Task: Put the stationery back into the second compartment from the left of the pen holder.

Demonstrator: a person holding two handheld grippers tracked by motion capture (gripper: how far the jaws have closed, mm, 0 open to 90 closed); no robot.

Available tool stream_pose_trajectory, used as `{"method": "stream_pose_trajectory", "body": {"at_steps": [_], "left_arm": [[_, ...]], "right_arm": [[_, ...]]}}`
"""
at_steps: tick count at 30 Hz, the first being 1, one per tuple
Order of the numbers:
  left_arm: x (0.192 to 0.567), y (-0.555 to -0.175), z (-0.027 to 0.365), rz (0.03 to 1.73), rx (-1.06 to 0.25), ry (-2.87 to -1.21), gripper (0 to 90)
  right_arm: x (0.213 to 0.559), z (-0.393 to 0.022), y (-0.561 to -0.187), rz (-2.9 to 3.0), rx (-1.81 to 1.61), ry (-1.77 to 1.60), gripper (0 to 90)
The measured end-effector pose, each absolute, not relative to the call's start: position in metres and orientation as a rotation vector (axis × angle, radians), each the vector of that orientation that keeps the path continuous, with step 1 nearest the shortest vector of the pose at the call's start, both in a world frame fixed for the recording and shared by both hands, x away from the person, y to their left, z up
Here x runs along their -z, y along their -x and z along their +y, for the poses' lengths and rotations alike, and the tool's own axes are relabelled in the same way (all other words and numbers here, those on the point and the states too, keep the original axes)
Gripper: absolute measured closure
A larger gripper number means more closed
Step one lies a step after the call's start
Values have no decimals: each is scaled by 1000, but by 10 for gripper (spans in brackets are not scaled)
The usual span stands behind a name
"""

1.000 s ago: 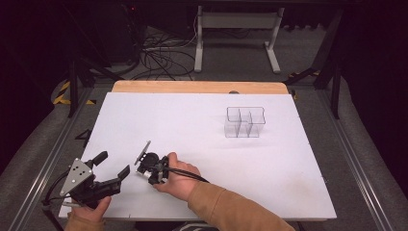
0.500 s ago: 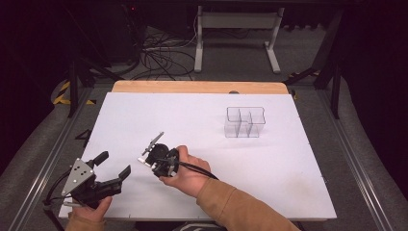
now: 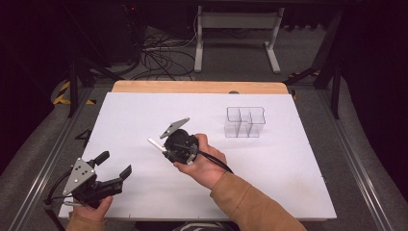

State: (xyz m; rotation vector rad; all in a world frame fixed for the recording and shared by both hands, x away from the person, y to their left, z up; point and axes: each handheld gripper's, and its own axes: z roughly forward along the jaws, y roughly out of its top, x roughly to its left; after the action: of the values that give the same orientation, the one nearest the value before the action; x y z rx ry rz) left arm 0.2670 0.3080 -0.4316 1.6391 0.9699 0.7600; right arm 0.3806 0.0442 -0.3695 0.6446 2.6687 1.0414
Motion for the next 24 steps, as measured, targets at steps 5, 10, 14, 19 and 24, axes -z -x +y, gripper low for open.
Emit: {"method": "stream_pose_trajectory", "body": {"at_steps": [5, 10, 14, 19, 24], "left_arm": [[432, -267, 307, 967, -758, -1645, 126], [432, -267, 307, 969, -759, -1645, 126], [432, -267, 307, 968, -761, -1645, 126], [432, -268, 307, 969, -760, -1644, 126], [432, -268, 307, 971, -761, -1643, 126]], "right_arm": [[360, 26, -387, 2608, -1117, -653, 790], [351, 8, -391, 2535, -1204, -649, 790], [346, -7, -396, 2481, -1276, -650, 790], [341, -26, -402, 2409, -1346, -646, 790], [340, -46, -410, 2354, -1397, -626, 789]]}}
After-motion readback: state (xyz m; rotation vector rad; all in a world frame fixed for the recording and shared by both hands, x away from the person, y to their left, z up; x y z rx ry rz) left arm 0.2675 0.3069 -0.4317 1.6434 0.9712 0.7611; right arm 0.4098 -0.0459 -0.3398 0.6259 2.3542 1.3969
